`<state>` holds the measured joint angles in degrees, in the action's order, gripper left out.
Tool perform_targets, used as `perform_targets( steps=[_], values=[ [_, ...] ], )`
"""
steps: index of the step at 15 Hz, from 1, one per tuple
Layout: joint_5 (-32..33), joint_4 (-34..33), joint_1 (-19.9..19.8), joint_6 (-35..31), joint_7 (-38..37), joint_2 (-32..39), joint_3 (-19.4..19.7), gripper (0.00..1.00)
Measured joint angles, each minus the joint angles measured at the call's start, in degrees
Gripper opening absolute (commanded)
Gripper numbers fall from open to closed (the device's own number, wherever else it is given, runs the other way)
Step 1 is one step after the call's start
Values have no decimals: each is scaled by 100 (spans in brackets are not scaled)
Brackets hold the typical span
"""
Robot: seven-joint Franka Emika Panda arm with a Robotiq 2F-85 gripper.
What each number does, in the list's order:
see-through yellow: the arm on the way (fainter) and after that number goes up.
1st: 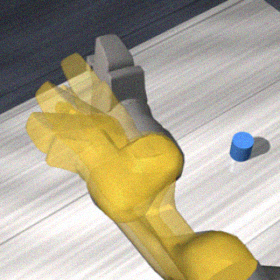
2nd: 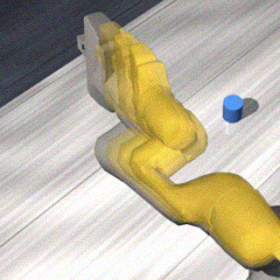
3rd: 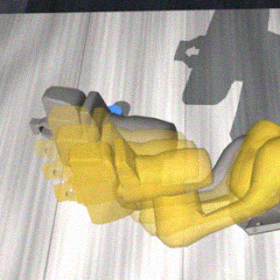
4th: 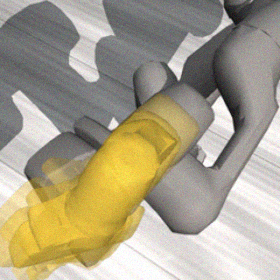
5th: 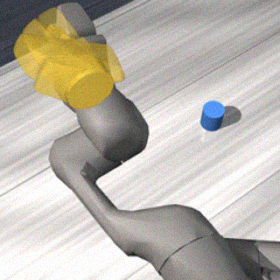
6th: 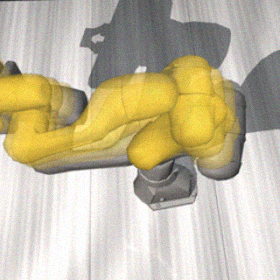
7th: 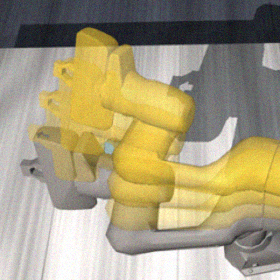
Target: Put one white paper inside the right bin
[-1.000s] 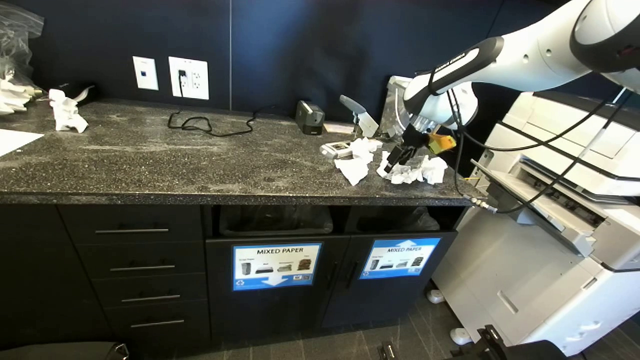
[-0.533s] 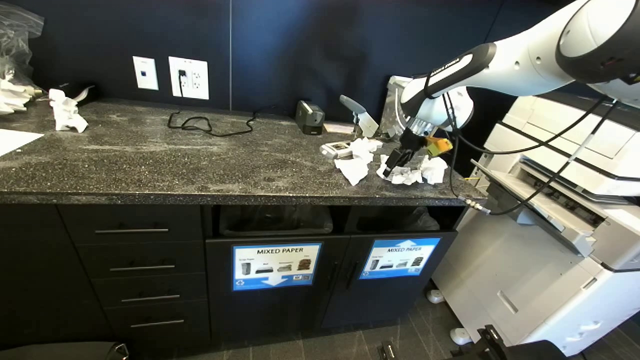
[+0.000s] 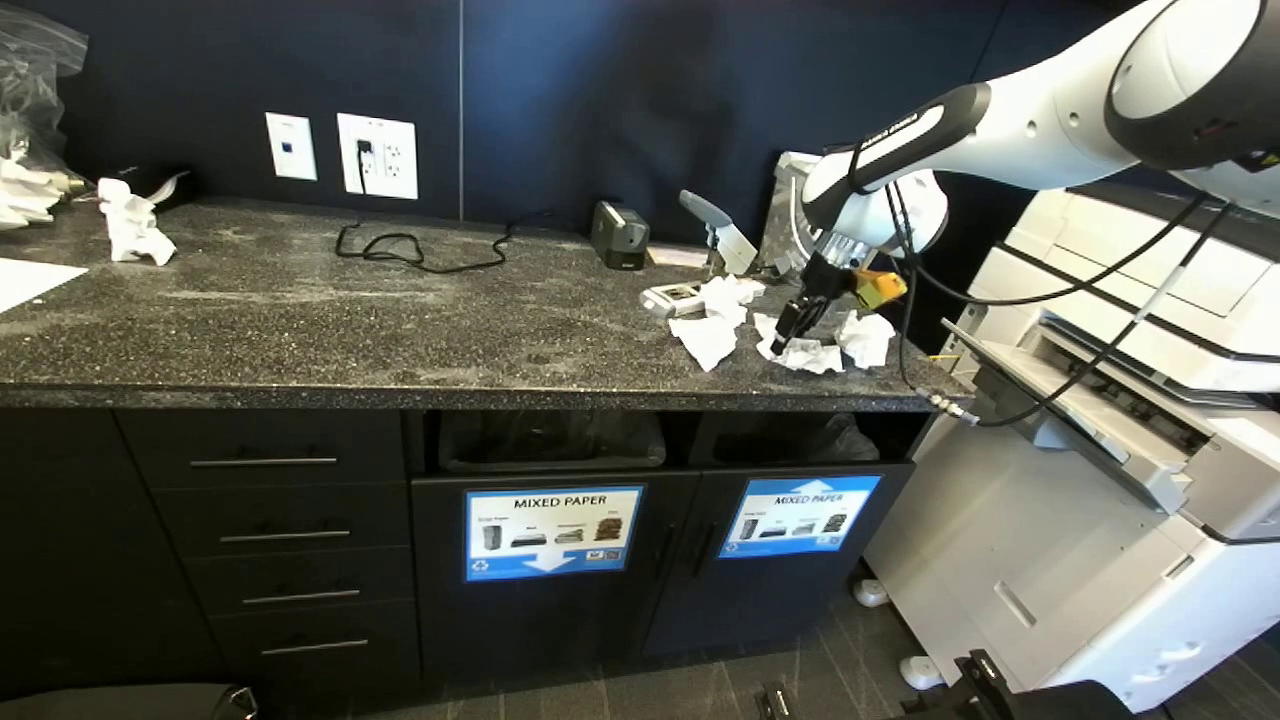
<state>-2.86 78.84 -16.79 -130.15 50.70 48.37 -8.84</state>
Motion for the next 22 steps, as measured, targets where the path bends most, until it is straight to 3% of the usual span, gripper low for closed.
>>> perform_targets(
  steps=[2,4,9,13,18,22],
  values=[
    [0,-10,22,16,6,0,23,12],
    [0,-11,69,17,5,1,61,4],
    [119,13,352,-14,-164,-18,312,4],
    [497,274,707,-213,-837,-170,621,6],
    [959,1237,1007,-600,-1986,-706,927,5],
    [1045,2326,1027,-1395,-2874,-1254,1000,5]
  ],
)
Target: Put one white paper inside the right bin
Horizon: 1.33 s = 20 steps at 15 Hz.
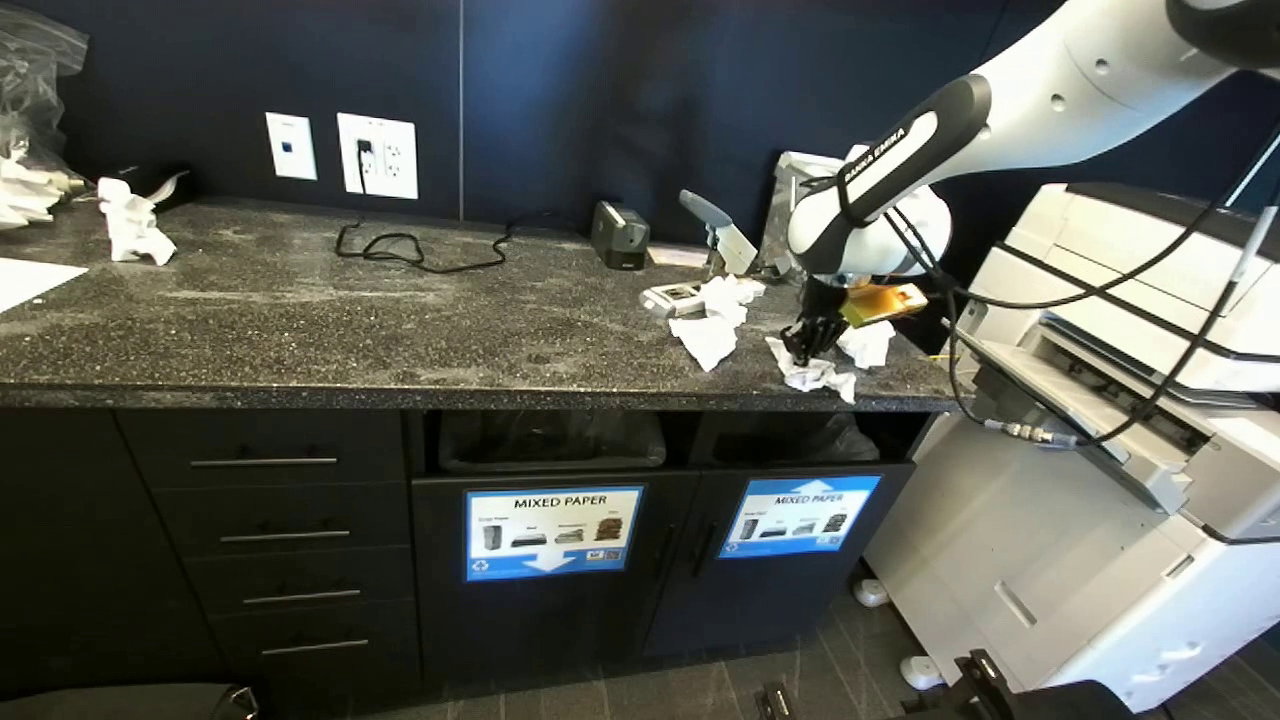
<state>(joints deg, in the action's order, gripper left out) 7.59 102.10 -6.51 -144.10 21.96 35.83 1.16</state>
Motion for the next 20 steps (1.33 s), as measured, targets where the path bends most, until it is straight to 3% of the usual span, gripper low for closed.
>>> perform_targets(
  steps=[6,12,16,20],
  values=[
    [-1,1482,1,-1323,-1007,-684,64,5],
    [-50,2612,17,-2579,-1545,-962,64,5],
    [-263,3232,55,-3398,-1762,-572,-33,5],
    [-602,3324,222,-4873,-2091,230,33,5]
  ],
)
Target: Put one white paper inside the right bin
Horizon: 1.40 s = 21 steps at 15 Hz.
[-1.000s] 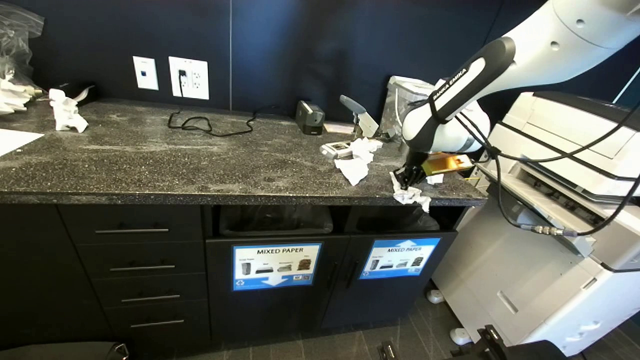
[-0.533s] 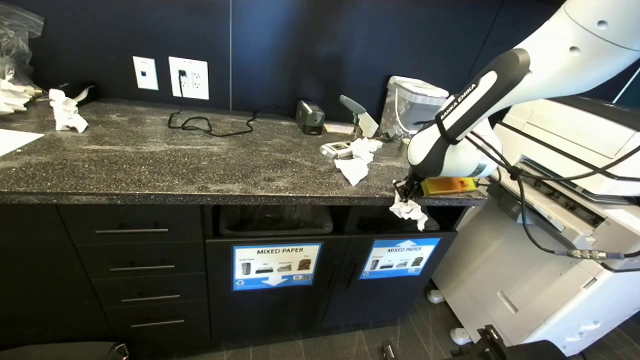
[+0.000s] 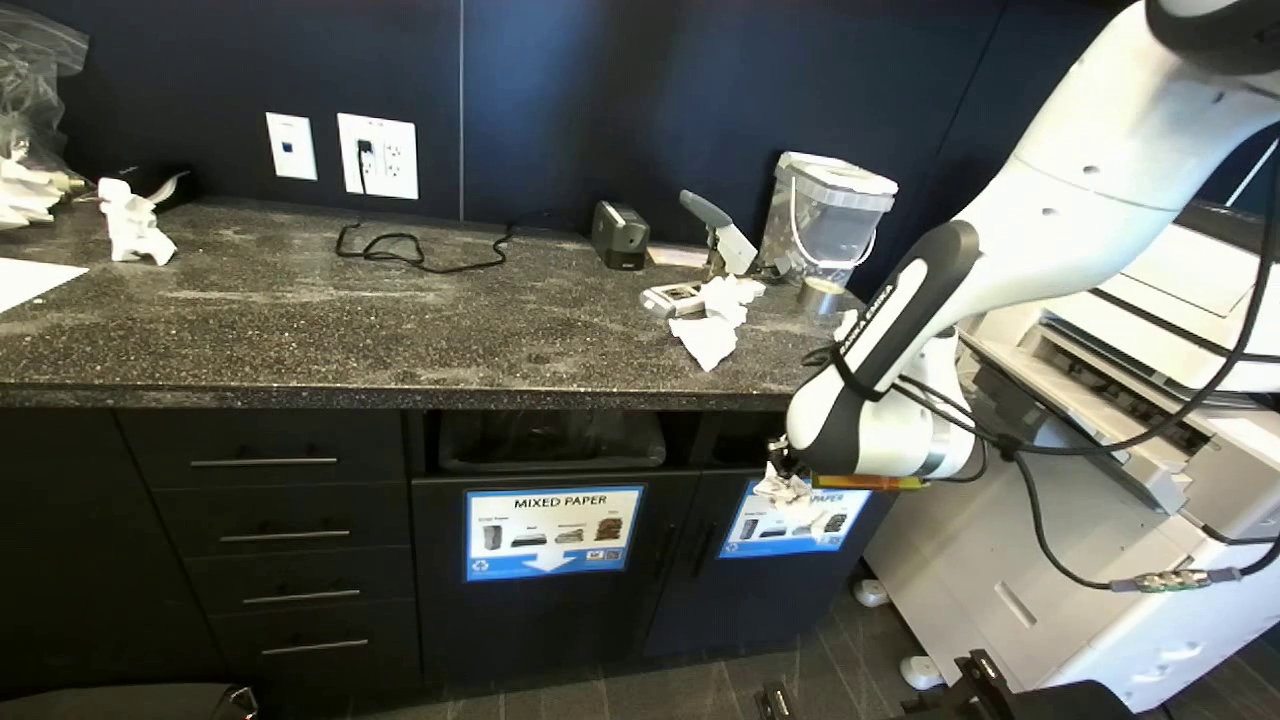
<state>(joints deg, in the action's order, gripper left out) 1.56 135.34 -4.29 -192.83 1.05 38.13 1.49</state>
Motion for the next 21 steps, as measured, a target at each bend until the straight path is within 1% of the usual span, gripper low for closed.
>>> perform_targets(
  steps=[2,4,6,8,12,17,21],
  values=[
    [-254,-85,126,-731,-105,402,88,5],
    [-489,-270,209,-1291,-173,792,146,5],
    [-697,-555,263,-1679,-207,1158,197,5],
    [-859,-921,265,-1931,-250,1486,232,5],
    [-1061,-1741,231,-2098,-339,2024,308,5],
    [-1192,-2720,54,-2107,-510,2635,320,5],
    [-1340,-3327,-89,-2139,-666,3052,321,5]
  ],
)
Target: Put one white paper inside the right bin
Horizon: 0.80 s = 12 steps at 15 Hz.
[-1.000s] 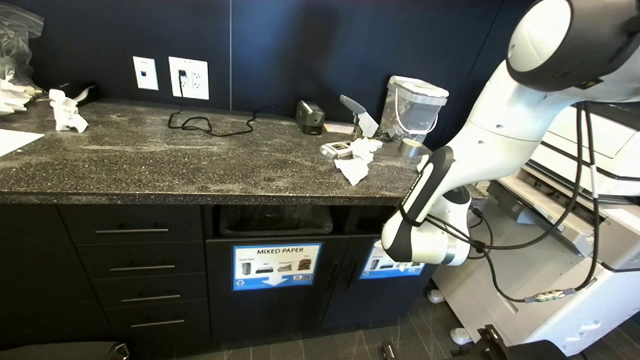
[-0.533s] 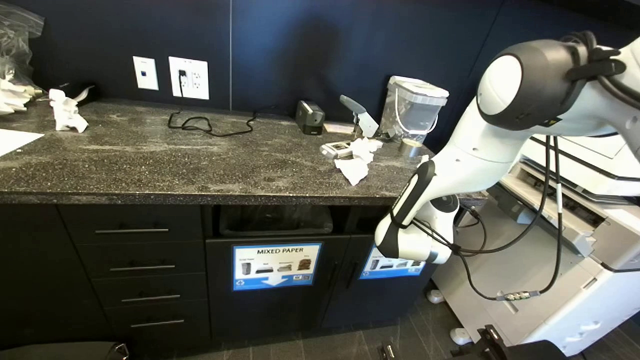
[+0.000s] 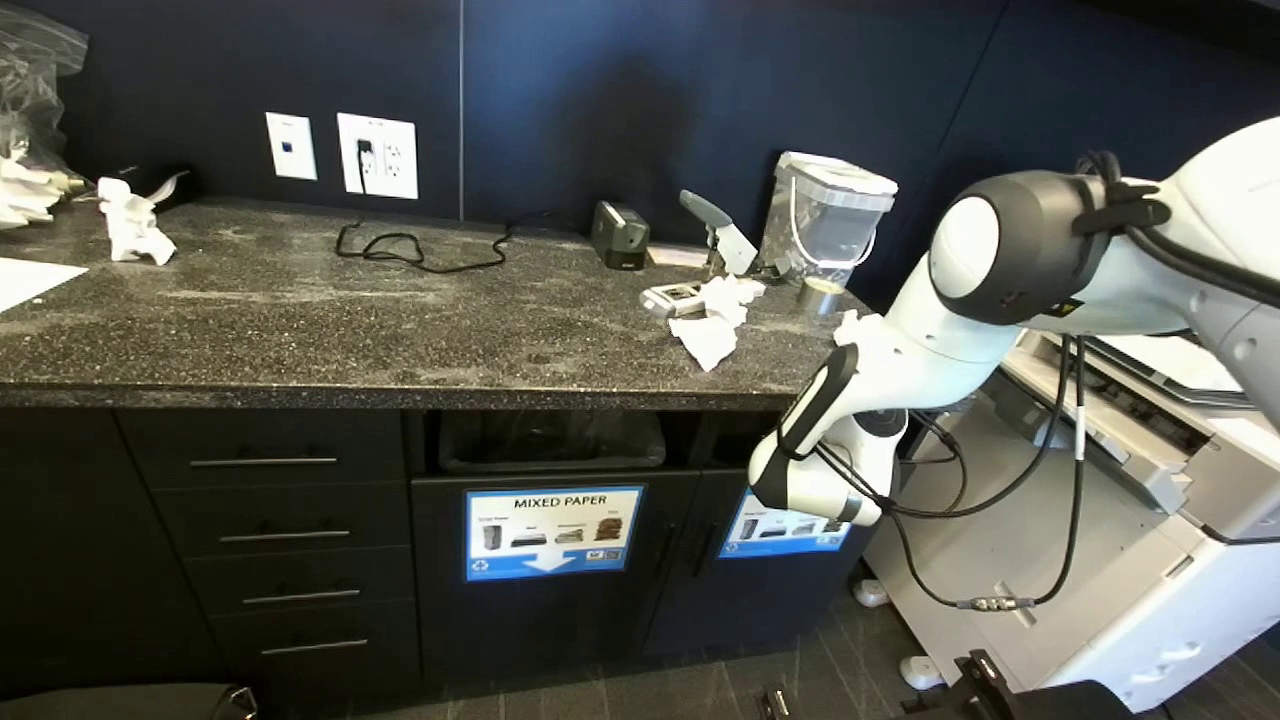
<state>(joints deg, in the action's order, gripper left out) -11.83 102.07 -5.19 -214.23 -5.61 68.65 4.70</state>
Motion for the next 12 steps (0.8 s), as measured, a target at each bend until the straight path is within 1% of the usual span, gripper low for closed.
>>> perform_targets(
  steps=[2,3,4,7,8,12],
  values=[
    [-30,-247,-52,-6,-77,168,-1,5],
    [-40,-346,-66,-18,-102,239,-1,9],
    [-48,-435,-76,-38,-117,301,-1,30],
    [-49,-656,-102,-44,-150,451,-14,50],
    [-47,-721,-115,-57,-150,500,-22,59],
    [40,-845,-174,-122,-150,613,-63,88]
  ],
)
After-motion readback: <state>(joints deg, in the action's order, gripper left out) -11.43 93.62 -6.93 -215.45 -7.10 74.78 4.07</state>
